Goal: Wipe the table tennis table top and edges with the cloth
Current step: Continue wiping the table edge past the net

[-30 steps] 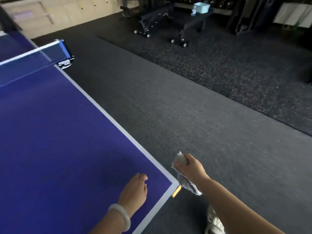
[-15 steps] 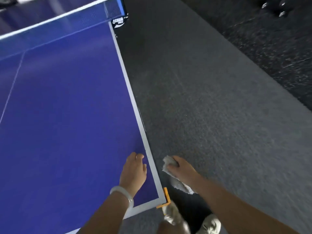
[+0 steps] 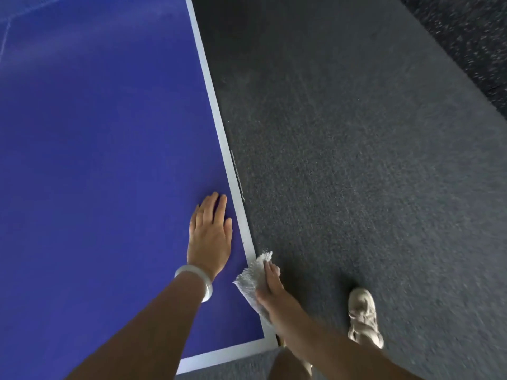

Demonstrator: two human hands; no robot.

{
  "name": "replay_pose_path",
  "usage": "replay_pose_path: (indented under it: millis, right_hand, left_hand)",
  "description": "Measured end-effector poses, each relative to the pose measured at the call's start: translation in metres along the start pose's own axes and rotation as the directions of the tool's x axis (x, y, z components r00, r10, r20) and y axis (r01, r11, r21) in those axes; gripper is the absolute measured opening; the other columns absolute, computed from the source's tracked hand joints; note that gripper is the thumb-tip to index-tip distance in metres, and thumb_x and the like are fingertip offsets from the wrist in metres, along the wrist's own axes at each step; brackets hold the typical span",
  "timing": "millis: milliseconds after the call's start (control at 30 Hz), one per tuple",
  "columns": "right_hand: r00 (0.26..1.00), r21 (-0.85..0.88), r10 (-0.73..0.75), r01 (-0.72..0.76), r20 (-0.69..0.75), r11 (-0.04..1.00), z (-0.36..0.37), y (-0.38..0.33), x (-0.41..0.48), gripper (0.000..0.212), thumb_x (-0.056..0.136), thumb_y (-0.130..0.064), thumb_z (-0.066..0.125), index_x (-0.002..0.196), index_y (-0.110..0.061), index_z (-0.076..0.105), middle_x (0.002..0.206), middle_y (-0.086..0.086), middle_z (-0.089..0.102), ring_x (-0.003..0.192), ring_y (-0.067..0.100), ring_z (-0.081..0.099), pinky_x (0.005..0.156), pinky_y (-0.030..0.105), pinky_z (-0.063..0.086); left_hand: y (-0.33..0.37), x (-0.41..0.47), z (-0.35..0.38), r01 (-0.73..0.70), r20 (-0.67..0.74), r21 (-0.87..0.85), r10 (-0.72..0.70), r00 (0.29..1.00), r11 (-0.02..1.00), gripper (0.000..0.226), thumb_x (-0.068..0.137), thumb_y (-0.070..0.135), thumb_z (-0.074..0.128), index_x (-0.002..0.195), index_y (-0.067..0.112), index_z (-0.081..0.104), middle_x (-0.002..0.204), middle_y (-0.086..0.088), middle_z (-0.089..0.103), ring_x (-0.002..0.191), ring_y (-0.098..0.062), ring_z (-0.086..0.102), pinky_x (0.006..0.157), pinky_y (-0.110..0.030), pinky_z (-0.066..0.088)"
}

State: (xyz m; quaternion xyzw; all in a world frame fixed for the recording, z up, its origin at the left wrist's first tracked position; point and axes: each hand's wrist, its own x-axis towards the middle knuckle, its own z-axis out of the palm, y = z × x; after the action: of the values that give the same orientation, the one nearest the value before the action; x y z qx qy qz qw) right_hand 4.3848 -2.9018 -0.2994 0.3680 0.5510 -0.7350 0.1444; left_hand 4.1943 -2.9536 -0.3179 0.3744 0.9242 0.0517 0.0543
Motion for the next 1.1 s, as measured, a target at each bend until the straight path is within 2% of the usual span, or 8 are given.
replay_pose_path:
  millis: [100, 333, 467, 567, 767, 900, 1000, 1100]
  right_hand:
    - [1.0, -0.12, -0.001, 0.003, 0.017, 0.993, 0.004, 0.009, 0.013, 0.074, 0.105, -0.019, 0.046, 0.157, -0.037, -0.003, 0.168, -0.006, -0.005, 0.154, 0.016, 0.008, 0.114, 0.022, 0.018]
    - [0.993, -0.15, -0.109, 0.116, 0.052, 0.982, -0.005, -0.009, 0.027, 0.093, 0.086, -0.037, 0.054, 0.156, -0.026, -0.006, 0.166, 0.001, 0.016, 0.15, 0.022, 0.027, 0.117, 0.034, 0.025]
    - [0.981, -0.317, -0.192, 0.19, 0.027, 0.929, 0.004, 0.009, -0.004, 0.09, 0.1, -0.014, 0.054, 0.15, -0.02, -0.02, 0.165, 0.004, 0.018, 0.15, 0.021, 0.027, 0.118, 0.024, 0.017]
    - [0.932, -0.389, -0.327, 0.246, -0.155, 0.888, 0.018, 0.022, -0.014, 0.093, 0.087, 0.004, 0.06, 0.151, -0.002, -0.008, 0.163, 0.007, 0.021, 0.148, 0.025, 0.033, 0.115, 0.019, 0.021]
    - [0.965, 0.072, -0.259, 0.255, 0.048, 0.964, -0.001, -0.011, 0.051, 0.094, 0.088, 0.017, 0.052, 0.157, -0.027, 0.005, 0.166, -0.007, 0.008, 0.153, 0.01, 0.011, 0.126, 0.042, 0.015]
    - [0.931, 0.206, -0.325, 0.289, 0.167, 0.935, -0.008, 0.014, 0.03, 0.095, 0.087, -0.014, 0.06, 0.156, -0.026, -0.003, 0.168, -0.004, 0.004, 0.155, 0.015, 0.01, 0.126, 0.045, 0.016]
    - [0.94, 0.123, -0.287, 0.268, 0.183, 0.956, -0.013, 0.033, 0.016, 0.082, 0.09, -0.052, 0.055, 0.152, -0.042, 0.002, 0.164, -0.022, 0.003, 0.148, -0.01, 0.008, 0.121, 0.016, 0.015]
    - [0.967, 0.109, -0.199, 0.183, 0.157, 0.977, -0.02, 0.005, 0.056, 0.055, 0.104, -0.046, 0.041, 0.15, -0.049, 0.012, 0.158, -0.028, 0.015, 0.142, -0.013, 0.018, 0.101, -0.002, 0.017]
  left_hand:
    - [-0.005, -0.002, 0.008, -0.006, -0.035, -0.036, 0.005, 0.999, 0.999, 0.05, 0.103, 0.028, 0.031, 0.149, 0.01, 0.04, 0.154, -0.008, 0.037, 0.142, -0.025, 0.031, 0.12, -0.044, 0.025]
    - [-0.004, -0.003, 0.006, 0.026, -0.037, -0.093, -0.029, 0.999, 0.995, 0.053, 0.103, 0.031, 0.027, 0.151, 0.011, 0.038, 0.157, -0.007, 0.033, 0.144, -0.028, 0.028, 0.122, -0.041, 0.019]
    - [-0.005, -0.004, 0.005, 0.036, -0.046, -0.103, -0.04, 0.998, 0.994, 0.051, 0.103, 0.029, 0.029, 0.151, 0.012, 0.038, 0.157, -0.007, 0.033, 0.145, -0.028, 0.029, 0.122, -0.04, 0.019]
    - [-0.006, -0.003, 0.005, 0.022, -0.061, -0.108, -0.029, 0.998, 0.994, 0.051, 0.103, 0.029, 0.03, 0.15, 0.011, 0.039, 0.157, -0.006, 0.034, 0.145, -0.022, 0.028, 0.122, -0.037, 0.016]
    - [-0.007, -0.003, 0.006, 0.014, -0.052, -0.117, -0.021, 0.998, 0.993, 0.049, 0.105, 0.028, 0.029, 0.151, 0.014, 0.037, 0.157, -0.004, 0.033, 0.145, -0.018, 0.025, 0.121, -0.036, 0.017]
    - [-0.007, -0.003, 0.006, 0.006, -0.065, -0.131, -0.014, 0.998, 0.991, 0.048, 0.105, 0.025, 0.029, 0.15, 0.013, 0.039, 0.156, -0.004, 0.034, 0.145, -0.018, 0.026, 0.121, -0.036, 0.018]
    - [-0.008, -0.003, 0.008, 0.003, -0.068, -0.141, -0.013, 0.998, 0.99, 0.046, 0.105, 0.021, 0.032, 0.151, 0.014, 0.039, 0.156, -0.003, 0.034, 0.145, -0.018, 0.027, 0.121, -0.038, 0.019]
    - [-0.008, -0.004, 0.008, 0.015, -0.059, -0.147, -0.024, 0.998, 0.989, 0.046, 0.105, 0.021, 0.032, 0.151, 0.016, 0.037, 0.158, -0.001, 0.032, 0.146, -0.019, 0.027, 0.121, -0.038, 0.018]
